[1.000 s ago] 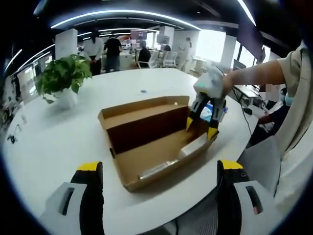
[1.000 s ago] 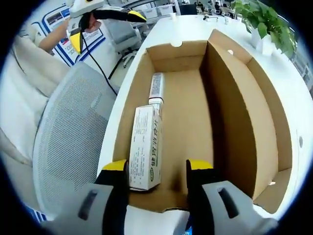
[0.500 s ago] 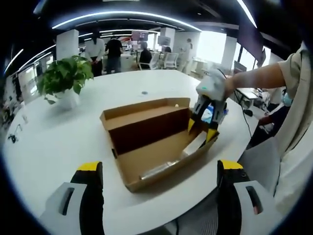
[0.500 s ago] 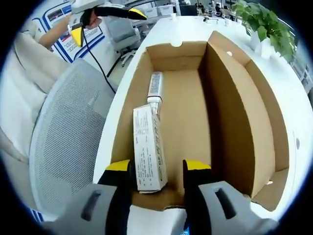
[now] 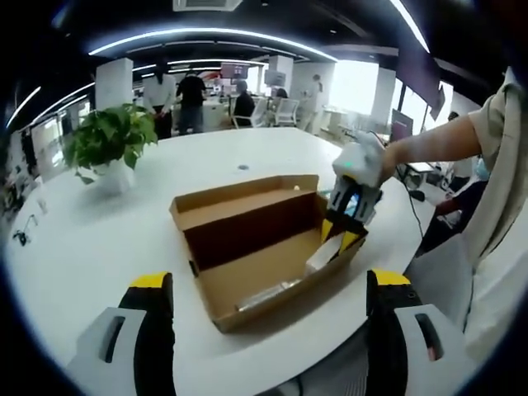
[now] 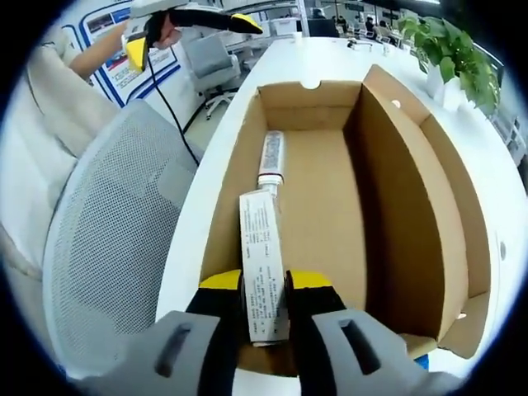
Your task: Operate the shoe box by opening the lid, removing the specified soft item, and placing it in the target area until the item is outside and the box remains undamaged.
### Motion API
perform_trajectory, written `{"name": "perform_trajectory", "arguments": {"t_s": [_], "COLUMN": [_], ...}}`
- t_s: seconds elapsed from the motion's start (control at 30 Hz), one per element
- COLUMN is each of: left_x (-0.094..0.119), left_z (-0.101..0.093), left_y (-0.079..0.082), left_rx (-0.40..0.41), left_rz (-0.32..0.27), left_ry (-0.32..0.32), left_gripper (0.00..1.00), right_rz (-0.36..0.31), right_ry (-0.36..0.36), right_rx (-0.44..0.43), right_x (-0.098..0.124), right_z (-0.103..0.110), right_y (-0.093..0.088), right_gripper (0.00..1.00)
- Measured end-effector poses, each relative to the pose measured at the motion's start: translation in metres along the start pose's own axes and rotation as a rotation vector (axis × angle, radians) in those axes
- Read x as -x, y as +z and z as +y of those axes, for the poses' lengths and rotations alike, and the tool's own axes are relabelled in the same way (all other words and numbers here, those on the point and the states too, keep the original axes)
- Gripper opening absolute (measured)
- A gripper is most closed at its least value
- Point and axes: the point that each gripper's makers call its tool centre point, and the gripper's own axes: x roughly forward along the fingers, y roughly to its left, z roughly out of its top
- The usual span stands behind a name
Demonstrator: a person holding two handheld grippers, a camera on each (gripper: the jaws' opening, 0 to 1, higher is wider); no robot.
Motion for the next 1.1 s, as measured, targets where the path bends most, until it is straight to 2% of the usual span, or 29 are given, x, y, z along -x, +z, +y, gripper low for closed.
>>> {"name": "perform_trajectory", "arguments": {"t_s": [0.23, 0.47, 0.93, 1.1], "left_x": [0.004, 0.007, 0.008, 0.008], "left_z": [-0.005, -0.01, -0.016, -0.015], "left_y": [0.002, 0.003, 0.006, 0.004], "left_rx": [-0.034, -0.061, -0.077, -0.074], "left_rz": [-0.03, -0.065, -0.137, -0.145], "left_ry": [-0.015, -0.032, -0.037, -0.031], "left_gripper": [1.0, 1.0, 1.0, 1.0], "right_rz": [-0.016, -0.047, -0.132, -0.162], "right_ry": [-0.025, -0.064, -0.143, -0.159], "right_rx": [0.001, 0.009, 0.041, 0.047], "right_x": [0.001, 0.012, 0.052, 0.069], "right_z": [0.001, 0.0, 0.0, 0.002], "right_y": [0.0, 0.009, 0.031, 0.038], "right_gripper": [0.16, 0.15, 0.15, 0.15]}}
